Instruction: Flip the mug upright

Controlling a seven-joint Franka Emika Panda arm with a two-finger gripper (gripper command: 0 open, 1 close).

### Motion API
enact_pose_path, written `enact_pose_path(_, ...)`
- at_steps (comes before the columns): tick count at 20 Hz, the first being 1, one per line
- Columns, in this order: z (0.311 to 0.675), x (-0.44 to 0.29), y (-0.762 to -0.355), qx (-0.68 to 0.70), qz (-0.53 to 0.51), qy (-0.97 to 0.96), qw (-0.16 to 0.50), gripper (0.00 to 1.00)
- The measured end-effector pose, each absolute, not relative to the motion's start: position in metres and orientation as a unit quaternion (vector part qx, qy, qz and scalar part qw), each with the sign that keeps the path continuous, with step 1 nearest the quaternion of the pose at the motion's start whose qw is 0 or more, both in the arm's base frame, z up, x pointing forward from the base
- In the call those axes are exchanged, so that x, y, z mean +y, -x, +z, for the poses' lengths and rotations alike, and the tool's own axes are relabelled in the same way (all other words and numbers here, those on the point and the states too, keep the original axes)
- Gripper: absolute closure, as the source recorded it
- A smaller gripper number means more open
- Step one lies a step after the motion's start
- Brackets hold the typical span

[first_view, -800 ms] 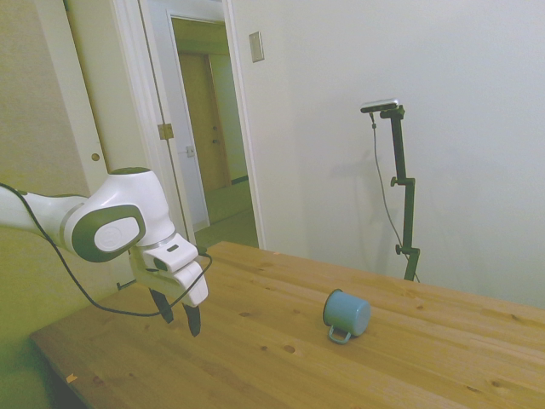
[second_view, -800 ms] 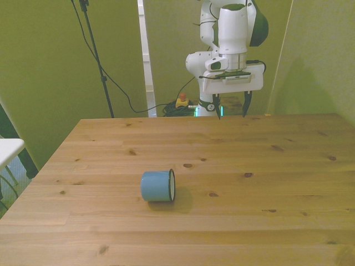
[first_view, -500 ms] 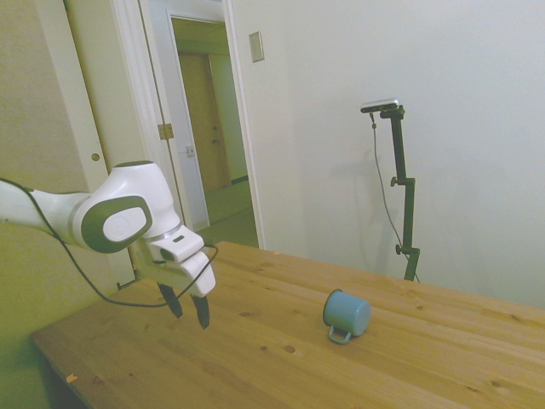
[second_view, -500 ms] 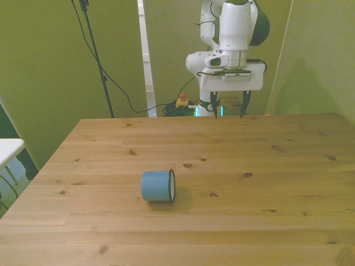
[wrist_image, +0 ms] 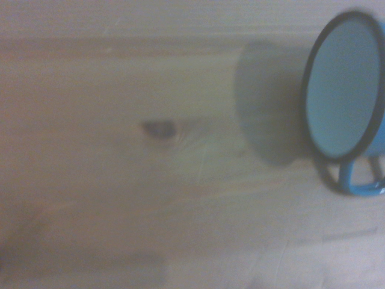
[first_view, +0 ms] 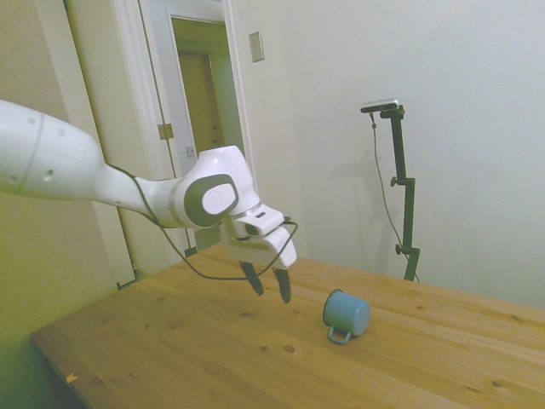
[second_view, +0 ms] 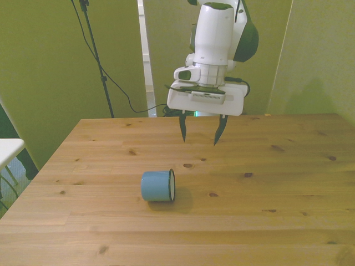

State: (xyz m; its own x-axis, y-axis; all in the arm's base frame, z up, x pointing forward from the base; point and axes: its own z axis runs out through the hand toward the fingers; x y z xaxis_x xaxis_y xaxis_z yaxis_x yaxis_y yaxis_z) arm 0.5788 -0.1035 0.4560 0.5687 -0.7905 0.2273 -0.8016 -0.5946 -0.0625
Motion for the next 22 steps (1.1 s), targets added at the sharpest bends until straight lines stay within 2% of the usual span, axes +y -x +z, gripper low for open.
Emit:
enact_pose_path(1, 0.465, -0.099, -0.602, -0.445, 0.122, -0.887, 0.023, 0.00)
enact_pose_path(4, 0.469, -0.103, -0.605, -0.443, 0.128, -0.887, 0.033, 0.00)
enact_pose_path(12, 0.456, -0.136, -0.627, -0.450, 0.170, -0.869, 0.118, 0.00)
enact_pose_path(22, 0.437, -0.108, -0.660, -0.473, 0.214, -0.830, 0.204, 0.00)
